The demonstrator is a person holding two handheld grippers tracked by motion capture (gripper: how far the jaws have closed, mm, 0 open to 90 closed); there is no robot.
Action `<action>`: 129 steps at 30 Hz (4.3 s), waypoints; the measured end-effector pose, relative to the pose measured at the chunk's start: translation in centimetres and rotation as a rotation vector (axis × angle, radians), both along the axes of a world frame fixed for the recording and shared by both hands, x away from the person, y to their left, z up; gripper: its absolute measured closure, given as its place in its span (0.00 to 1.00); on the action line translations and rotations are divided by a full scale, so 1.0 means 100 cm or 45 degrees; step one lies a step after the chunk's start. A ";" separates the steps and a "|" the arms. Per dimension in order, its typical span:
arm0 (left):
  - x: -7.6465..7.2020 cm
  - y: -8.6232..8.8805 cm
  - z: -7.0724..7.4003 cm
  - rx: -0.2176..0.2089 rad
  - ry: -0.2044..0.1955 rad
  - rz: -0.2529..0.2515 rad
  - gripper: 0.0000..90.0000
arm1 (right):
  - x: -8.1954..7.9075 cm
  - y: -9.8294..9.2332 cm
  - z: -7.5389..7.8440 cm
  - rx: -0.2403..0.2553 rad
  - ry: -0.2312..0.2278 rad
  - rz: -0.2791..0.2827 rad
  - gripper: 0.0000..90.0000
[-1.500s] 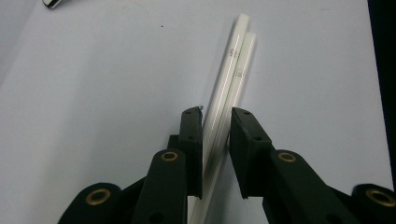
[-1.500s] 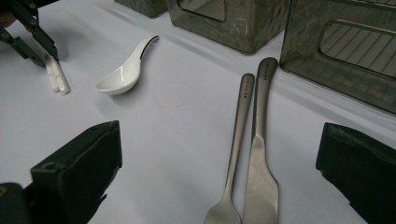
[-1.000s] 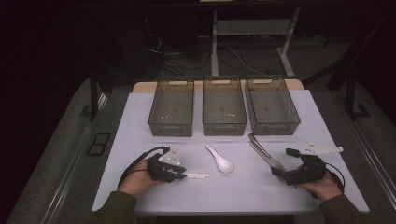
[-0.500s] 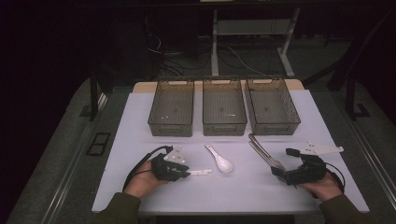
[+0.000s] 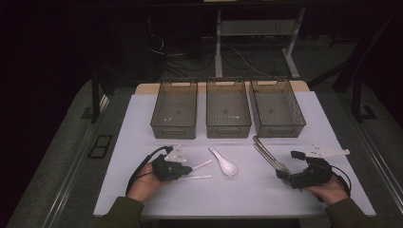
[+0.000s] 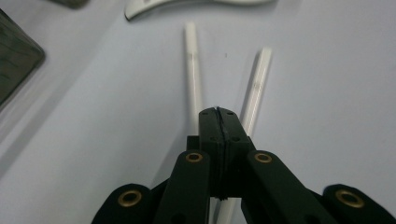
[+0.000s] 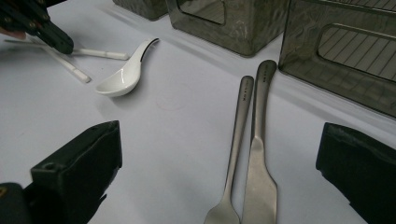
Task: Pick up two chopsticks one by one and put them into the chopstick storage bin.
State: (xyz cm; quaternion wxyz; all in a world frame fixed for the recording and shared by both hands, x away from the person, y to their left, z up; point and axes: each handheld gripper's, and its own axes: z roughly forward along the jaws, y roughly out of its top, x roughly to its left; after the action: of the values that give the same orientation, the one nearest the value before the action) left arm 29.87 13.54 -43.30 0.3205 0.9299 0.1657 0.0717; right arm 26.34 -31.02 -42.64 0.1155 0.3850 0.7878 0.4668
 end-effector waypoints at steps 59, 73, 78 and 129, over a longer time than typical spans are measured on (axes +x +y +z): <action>0.047 0.020 -0.004 -0.030 0.077 0.092 0.93 | 0.001 0.000 -0.001 -0.008 0.007 0.002 0.00; 0.051 0.021 0.023 -0.101 0.099 0.151 0.93 | 0.001 0.000 -0.002 -0.002 0.017 -0.005 0.00; 0.051 0.017 0.036 -0.133 0.093 0.132 0.93 | 0.001 -0.001 -0.001 0.000 0.015 -0.008 0.00; 0.183 0.010 0.143 -0.388 -0.163 0.387 0.93 | 0.002 -0.004 -0.001 0.025 0.012 -0.005 0.00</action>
State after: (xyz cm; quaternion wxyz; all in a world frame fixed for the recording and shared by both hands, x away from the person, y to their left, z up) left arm 48.12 14.50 -28.97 0.4527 0.8287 0.2921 0.1520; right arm 26.51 -31.41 -42.79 0.1087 0.3899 0.7829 0.4725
